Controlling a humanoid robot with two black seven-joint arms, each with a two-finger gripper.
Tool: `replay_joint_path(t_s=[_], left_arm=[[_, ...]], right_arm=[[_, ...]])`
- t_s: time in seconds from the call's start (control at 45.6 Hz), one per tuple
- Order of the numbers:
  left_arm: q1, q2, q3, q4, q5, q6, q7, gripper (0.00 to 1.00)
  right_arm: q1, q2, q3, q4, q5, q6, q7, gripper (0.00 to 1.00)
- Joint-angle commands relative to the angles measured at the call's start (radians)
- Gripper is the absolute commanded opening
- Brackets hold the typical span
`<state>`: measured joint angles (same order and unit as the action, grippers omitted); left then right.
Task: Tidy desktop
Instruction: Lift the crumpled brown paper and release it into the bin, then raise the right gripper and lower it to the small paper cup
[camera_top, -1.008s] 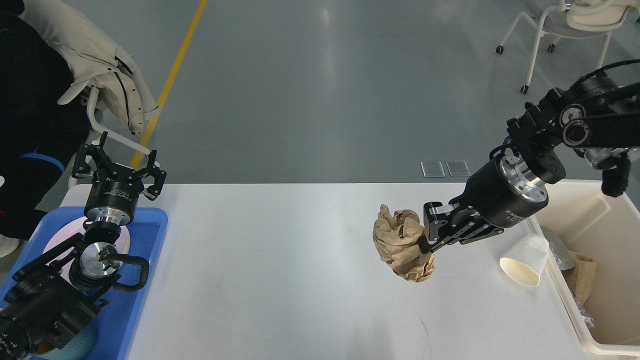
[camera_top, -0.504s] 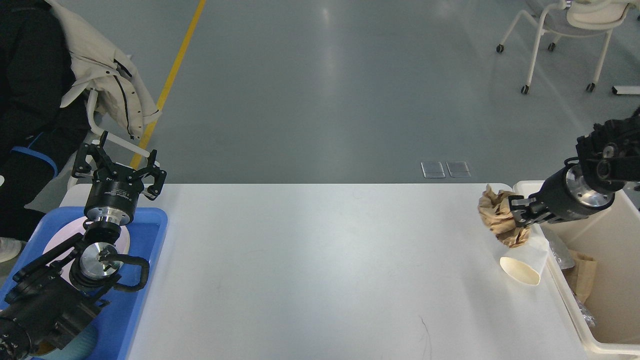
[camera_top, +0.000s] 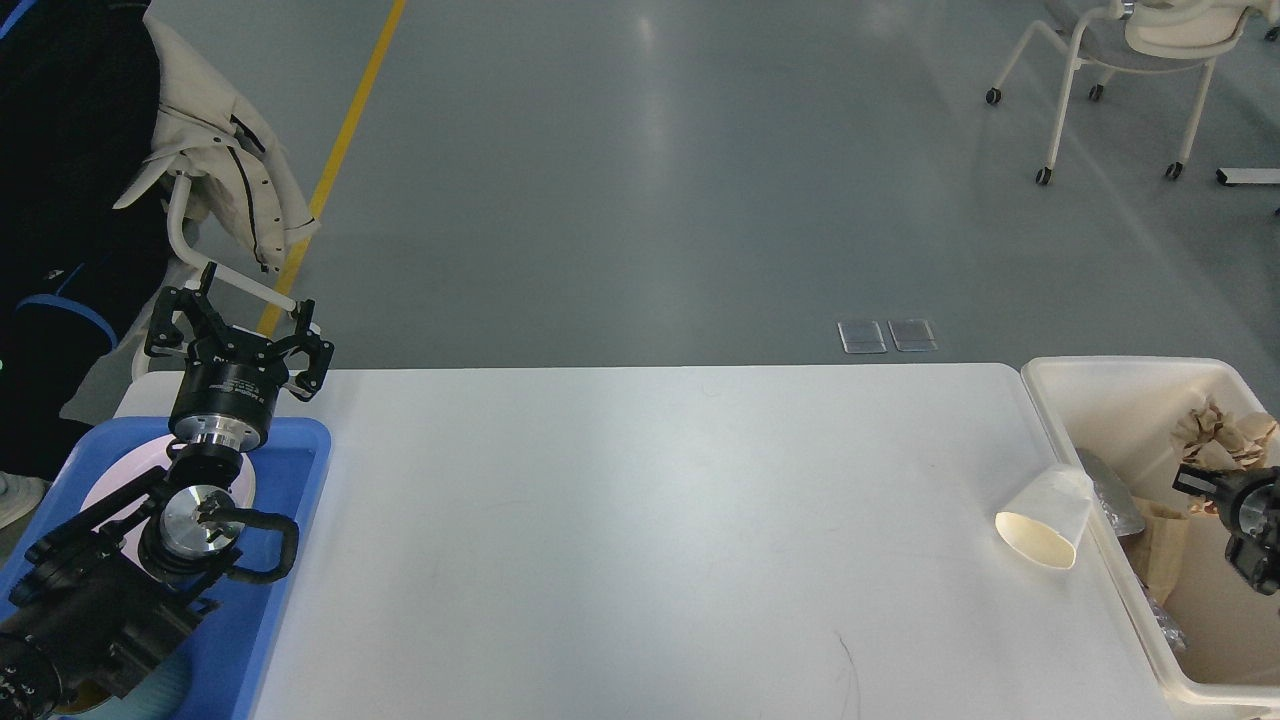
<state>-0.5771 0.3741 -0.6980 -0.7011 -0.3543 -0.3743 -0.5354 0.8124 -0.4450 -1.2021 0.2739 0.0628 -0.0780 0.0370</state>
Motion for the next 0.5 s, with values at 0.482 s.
replay_joint_path(t_s=[0.482], left_arm=[[0.0, 0.0, 0.0, 0.0, 0.0, 0.0, 0.0, 0.97]], right_arm=[[0.011, 0.051, 0.019, -0.141, 0.026, 0.086, 0.001, 1.0]])
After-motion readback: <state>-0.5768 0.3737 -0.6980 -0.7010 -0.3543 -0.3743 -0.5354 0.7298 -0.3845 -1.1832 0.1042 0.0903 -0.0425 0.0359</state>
